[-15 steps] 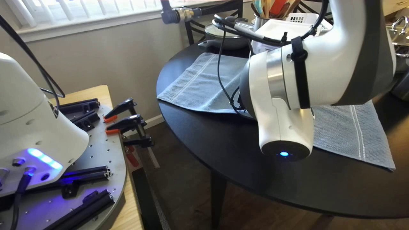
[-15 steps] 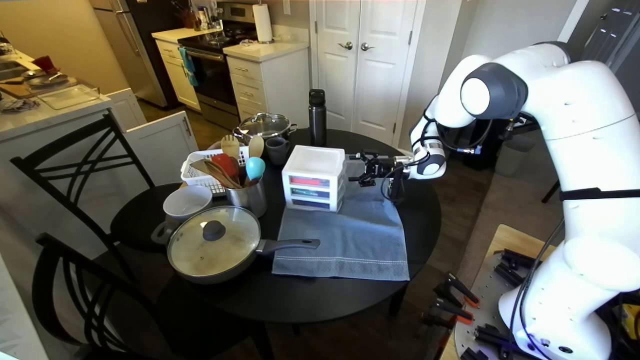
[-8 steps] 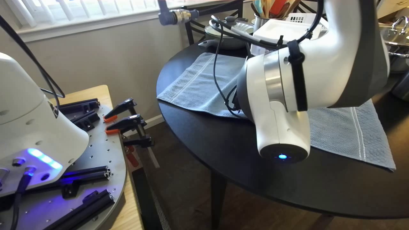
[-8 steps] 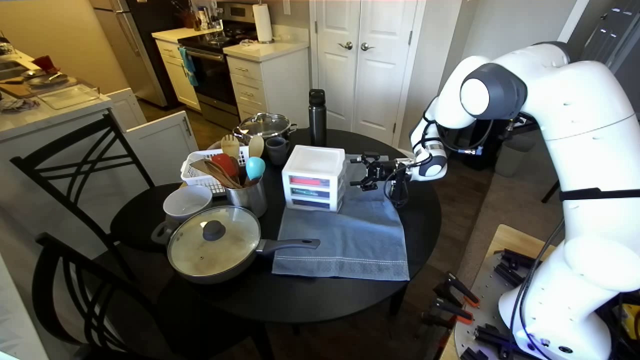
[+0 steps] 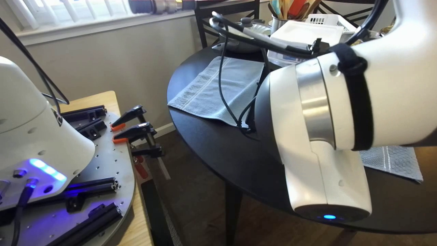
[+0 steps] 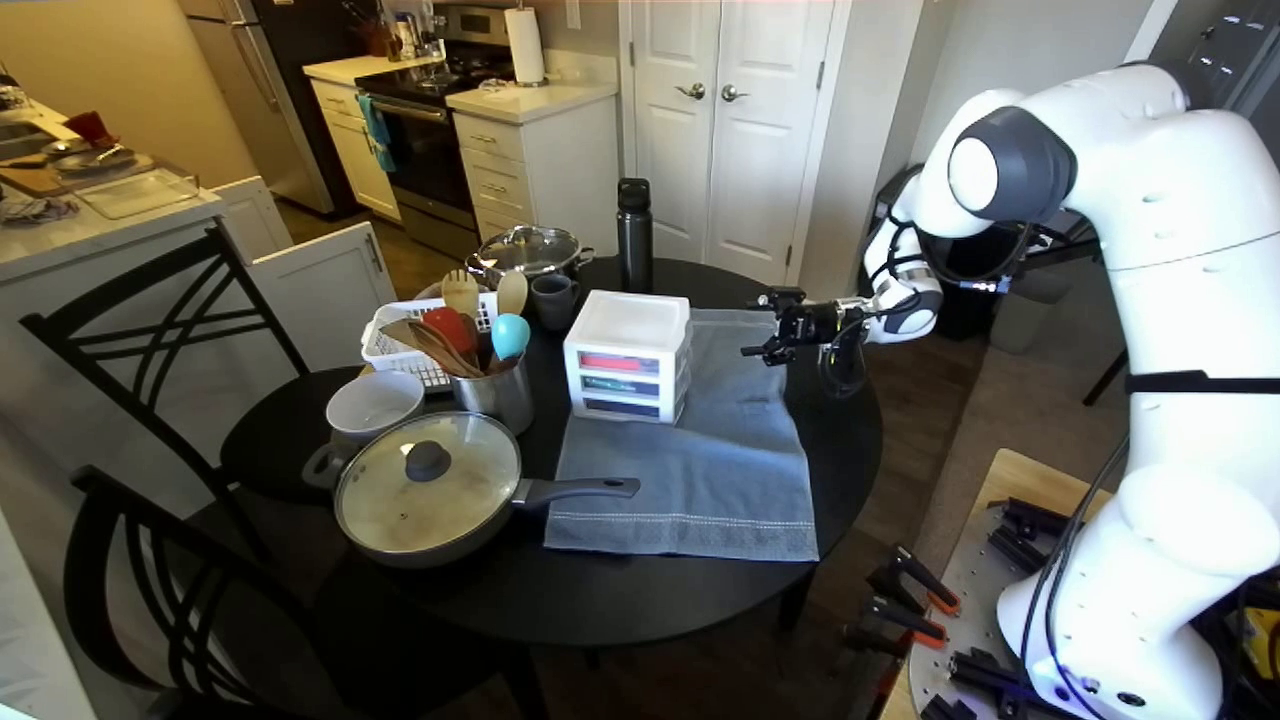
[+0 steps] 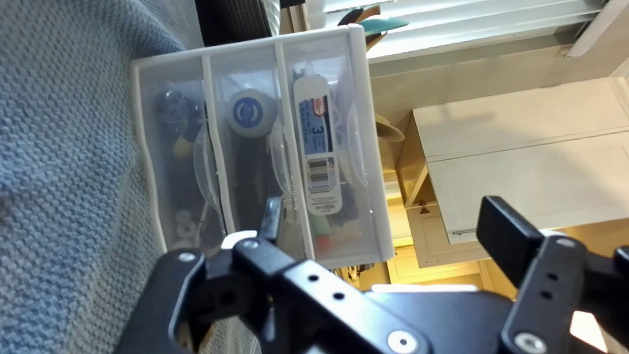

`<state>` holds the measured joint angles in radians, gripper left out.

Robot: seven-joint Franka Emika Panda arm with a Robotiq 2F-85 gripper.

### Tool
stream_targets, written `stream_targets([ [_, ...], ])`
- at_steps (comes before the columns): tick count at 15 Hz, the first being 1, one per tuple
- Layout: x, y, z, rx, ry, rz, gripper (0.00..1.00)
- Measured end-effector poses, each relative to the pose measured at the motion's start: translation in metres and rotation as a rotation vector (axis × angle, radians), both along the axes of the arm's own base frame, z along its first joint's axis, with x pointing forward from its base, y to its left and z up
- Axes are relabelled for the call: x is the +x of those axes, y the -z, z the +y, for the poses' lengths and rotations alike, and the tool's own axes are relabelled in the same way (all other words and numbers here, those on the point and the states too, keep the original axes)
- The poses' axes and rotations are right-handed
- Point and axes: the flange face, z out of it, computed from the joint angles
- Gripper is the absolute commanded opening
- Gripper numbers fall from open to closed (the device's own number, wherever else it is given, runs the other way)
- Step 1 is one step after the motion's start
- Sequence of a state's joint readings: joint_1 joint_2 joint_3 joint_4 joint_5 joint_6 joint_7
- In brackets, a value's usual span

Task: Pull out a drawer from the miniature cabinet

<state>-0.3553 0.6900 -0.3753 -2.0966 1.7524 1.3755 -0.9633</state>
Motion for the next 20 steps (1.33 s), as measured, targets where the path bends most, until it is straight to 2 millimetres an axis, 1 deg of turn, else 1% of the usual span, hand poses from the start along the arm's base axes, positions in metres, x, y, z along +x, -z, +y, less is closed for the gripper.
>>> stream_targets([
  [1, -0.001, -0.004, -0.003, 0.003, 0.005, -0.010, 1.00],
  [3, 0.002, -0.010, 0.000, 0.009, -0.001, -0.025, 1.00],
  [5, 0.010, -0.012, 0.012, 0.023, -0.015, -0.038, 1.00],
  [8, 0.025, -0.012, 0.037, 0.049, -0.038, -0.054, 1.00],
  [11, 0.035, -0.006, 0.056, 0.046, -0.047, -0.041, 1.00],
  [14, 0.036, 0.002, 0.062, 0.024, -0.046, -0.010, 1.00],
  [19, 0.034, 0.008, 0.061, 0.004, -0.034, 0.018, 1.00],
  [20, 0.034, 0.009, 0.062, 0.005, -0.034, 0.019, 0.85],
])
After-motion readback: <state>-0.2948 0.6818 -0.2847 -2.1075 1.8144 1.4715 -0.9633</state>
